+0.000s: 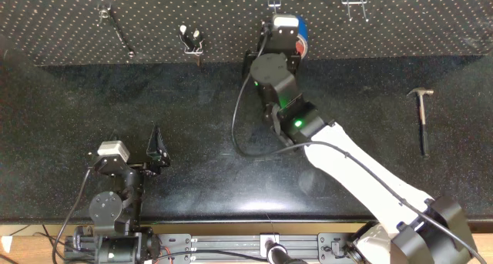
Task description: Place Tools Onto Pegboard
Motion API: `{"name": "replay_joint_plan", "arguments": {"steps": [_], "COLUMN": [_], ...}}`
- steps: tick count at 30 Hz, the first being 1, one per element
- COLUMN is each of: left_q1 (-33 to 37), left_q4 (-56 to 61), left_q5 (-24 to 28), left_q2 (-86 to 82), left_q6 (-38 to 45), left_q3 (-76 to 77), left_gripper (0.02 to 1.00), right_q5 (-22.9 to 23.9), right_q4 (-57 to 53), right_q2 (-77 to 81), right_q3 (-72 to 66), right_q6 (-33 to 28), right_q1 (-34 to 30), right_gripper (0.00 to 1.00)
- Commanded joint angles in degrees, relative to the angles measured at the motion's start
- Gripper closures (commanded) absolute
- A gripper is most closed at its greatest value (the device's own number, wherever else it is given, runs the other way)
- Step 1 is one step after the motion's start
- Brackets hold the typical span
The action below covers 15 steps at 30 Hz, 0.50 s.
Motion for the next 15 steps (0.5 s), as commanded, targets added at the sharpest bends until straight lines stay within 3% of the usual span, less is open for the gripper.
{"name": "replay_joint_plan", "arguments": {"steps": [1,15], "left_q1": [0.2,0.2], "left_q4": [-0.3,-0.3], "left_q5": [-0.2,-0.2], "left_q2": [-0.5,-0.5], "left_q6": [0.1,0.1], "left_q3": [-0.1,-0.1], "left_gripper": [0.023,0.023], "right_q5": [-4.2,-7.4], "right_q4": [2.4,4.2], "right_q2": [2.1,6.1], "right_q3": [1.6,3.4], "right_q6": [-0.5,0.4], "right_q1": [-1.3,-1.3], "right_gripper": [0.925,0.925]}}
